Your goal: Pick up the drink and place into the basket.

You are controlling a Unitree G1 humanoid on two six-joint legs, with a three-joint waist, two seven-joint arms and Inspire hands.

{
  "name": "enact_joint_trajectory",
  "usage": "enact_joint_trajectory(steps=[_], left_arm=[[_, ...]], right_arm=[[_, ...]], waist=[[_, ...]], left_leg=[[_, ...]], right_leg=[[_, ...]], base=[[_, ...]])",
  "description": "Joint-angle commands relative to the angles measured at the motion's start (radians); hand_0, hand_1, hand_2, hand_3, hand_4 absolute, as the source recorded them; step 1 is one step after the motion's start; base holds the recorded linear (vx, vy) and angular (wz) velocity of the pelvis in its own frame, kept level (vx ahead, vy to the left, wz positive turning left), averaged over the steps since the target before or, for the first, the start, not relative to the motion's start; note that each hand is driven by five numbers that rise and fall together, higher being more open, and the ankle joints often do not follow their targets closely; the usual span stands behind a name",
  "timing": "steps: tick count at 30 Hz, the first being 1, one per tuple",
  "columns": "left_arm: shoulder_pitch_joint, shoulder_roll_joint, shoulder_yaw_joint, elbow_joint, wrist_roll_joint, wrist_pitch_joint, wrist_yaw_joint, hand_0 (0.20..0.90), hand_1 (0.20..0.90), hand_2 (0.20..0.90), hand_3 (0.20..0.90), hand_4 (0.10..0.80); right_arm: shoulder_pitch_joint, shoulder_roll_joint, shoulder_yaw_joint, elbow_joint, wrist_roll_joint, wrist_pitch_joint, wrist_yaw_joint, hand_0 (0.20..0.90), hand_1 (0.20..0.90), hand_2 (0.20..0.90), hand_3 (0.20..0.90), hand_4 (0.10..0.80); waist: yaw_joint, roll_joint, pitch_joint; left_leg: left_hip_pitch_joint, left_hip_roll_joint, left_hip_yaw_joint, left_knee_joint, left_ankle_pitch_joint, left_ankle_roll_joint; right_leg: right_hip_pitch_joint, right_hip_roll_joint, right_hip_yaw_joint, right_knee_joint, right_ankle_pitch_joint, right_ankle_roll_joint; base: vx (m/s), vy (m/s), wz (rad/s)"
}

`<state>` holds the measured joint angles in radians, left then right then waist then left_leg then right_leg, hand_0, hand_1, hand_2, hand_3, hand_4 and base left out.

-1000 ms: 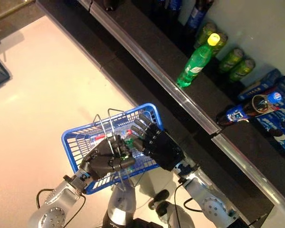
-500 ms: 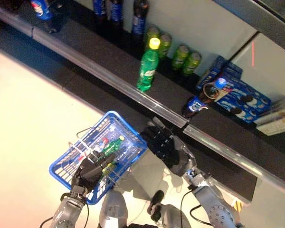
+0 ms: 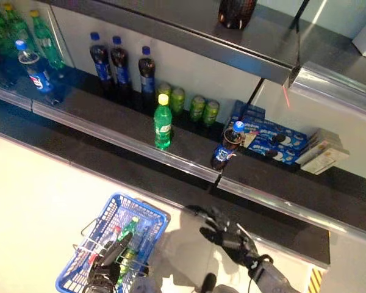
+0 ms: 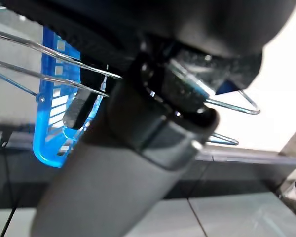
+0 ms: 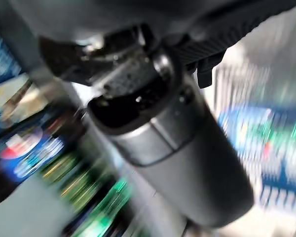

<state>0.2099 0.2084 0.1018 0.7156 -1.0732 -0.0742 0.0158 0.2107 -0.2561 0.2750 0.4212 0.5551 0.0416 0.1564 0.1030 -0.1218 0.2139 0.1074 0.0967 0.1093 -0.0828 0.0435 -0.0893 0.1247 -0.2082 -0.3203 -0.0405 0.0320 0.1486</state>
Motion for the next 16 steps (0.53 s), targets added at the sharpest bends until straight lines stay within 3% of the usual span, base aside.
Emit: enact_joint_trajectory(steps=[1, 5, 8, 13, 16], left_arm=[[-0.080, 0.001, 0.020, -0.020, 0.062, -0.151, -0.060, 0.300, 0.300, 0.300, 0.200, 0.100], [-0.110, -0.021, 0.028, 0.121, 0.055, -0.120, -0.016, 0.300, 0.300, 0.300, 0.200, 0.100], [-0.127, -0.033, 0.026, 0.223, 0.075, -0.118, -0.022, 0.300, 0.300, 0.300, 0.200, 0.100], [-0.144, -0.042, 0.019, 0.300, 0.122, -0.117, -0.035, 0.300, 0.300, 0.300, 0.200, 0.100], [-0.143, -0.049, 0.017, 0.317, 0.094, -0.123, -0.055, 0.300, 0.300, 0.300, 0.200, 0.100]], right_arm=[[-0.039, -0.029, 0.006, 0.081, -0.136, -0.078, -0.131, 0.900, 0.900, 0.900, 0.900, 0.800], [-0.085, 0.006, -0.007, 0.283, -0.258, -0.051, -0.230, 0.900, 0.900, 0.900, 0.900, 0.800], [-0.100, 0.022, 0.002, 0.458, -0.384, -0.092, -0.261, 0.900, 0.900, 0.900, 0.900, 0.800], [-0.109, 0.041, -0.022, 0.575, -0.381, -0.129, -0.317, 0.900, 0.900, 0.900, 0.900, 0.800], [-0.108, 0.051, -0.060, 0.625, -0.373, -0.164, -0.293, 0.900, 0.900, 0.900, 0.900, 0.800]], waist=[[-0.005, 0.083, -0.102], [0.001, 0.088, -0.112], [0.010, 0.093, -0.117], [0.013, 0.098, -0.120], [0.006, 0.108, -0.125]], left_leg=[[0.006, 0.048, 0.077, 0.016, -0.003, -0.023], [0.007, 0.049, 0.072, 0.008, -0.006, -0.023], [0.002, 0.049, 0.068, -0.001, -0.007, -0.022], [-0.004, 0.045, 0.061, -0.004, -0.009, -0.022], [-0.005, 0.042, 0.066, -0.004, -0.012, -0.019]], right_leg=[[0.011, -0.041, 0.004, 0.007, 0.017, 0.033], [0.019, -0.045, -0.010, -0.003, 0.021, 0.034], [0.024, -0.047, -0.025, -0.011, 0.023, 0.034], [0.024, -0.047, -0.035, -0.013, 0.023, 0.035], [0.020, -0.048, -0.030, -0.014, 0.023, 0.033]], base=[[0.000, 0.000, 0.00], [-0.011, 0.003, 0.03], [-0.011, 0.001, 0.00], [-0.040, 0.006, 0.02], [-0.018, 0.019, 0.02]])
